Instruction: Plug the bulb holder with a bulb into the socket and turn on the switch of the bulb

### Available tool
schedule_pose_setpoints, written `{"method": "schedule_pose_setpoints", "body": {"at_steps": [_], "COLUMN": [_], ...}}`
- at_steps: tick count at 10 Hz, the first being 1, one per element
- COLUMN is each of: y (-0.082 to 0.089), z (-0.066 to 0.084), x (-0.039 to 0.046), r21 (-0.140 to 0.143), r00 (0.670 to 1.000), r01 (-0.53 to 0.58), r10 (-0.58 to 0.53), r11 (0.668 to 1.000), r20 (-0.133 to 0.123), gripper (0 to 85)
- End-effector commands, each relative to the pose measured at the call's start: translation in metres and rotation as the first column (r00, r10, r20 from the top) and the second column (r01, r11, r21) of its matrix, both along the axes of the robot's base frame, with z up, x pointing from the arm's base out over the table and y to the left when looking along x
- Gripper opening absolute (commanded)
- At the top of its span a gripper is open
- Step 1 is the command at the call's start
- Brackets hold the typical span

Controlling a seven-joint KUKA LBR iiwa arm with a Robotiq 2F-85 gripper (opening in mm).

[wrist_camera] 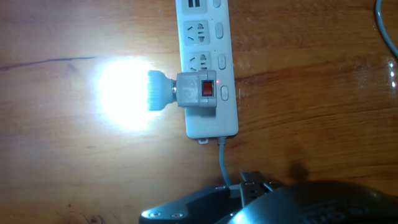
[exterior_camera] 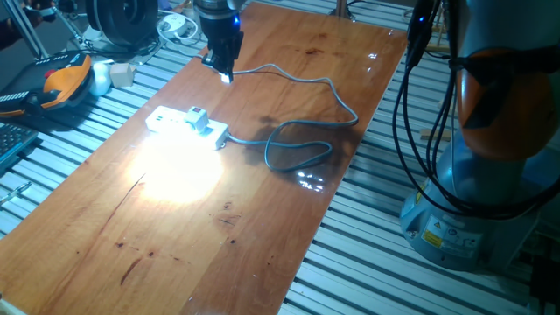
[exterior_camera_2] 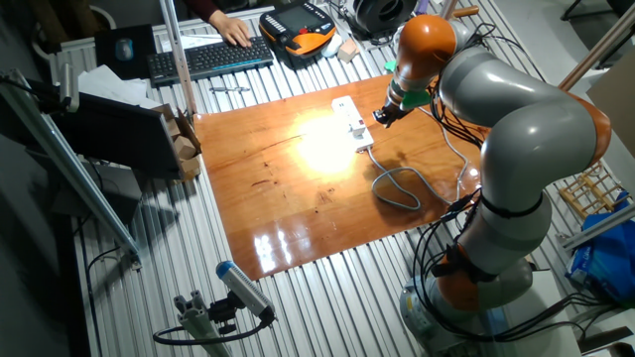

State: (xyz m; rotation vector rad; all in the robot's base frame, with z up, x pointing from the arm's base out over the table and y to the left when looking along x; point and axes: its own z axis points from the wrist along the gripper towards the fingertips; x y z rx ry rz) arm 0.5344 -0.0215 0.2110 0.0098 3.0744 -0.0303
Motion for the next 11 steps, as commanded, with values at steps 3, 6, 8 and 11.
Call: {"method": "schedule_pose_setpoints", "body": {"at_steps": [3,6,8,11], "y": [0.0,0.0015,0.0029,0.0063], "z": [0.0036,0.0048,0.0054,0.007], "x": [-0.001,-0.0013,-0.0014,-0.0013], "r21": [0.005,0.038,0.044,0.035], "r00": [1.0,1.0,1.0,1.0], "r01": [-0.004,0.009,0.011,0.012], "r10": [0.004,-0.009,-0.011,-0.012], "r11": [1.0,0.999,0.999,0.999], "r20": [-0.007,0.005,-0.001,-0.001], "gripper": [0.0,0.0,0.0,0.0]}}
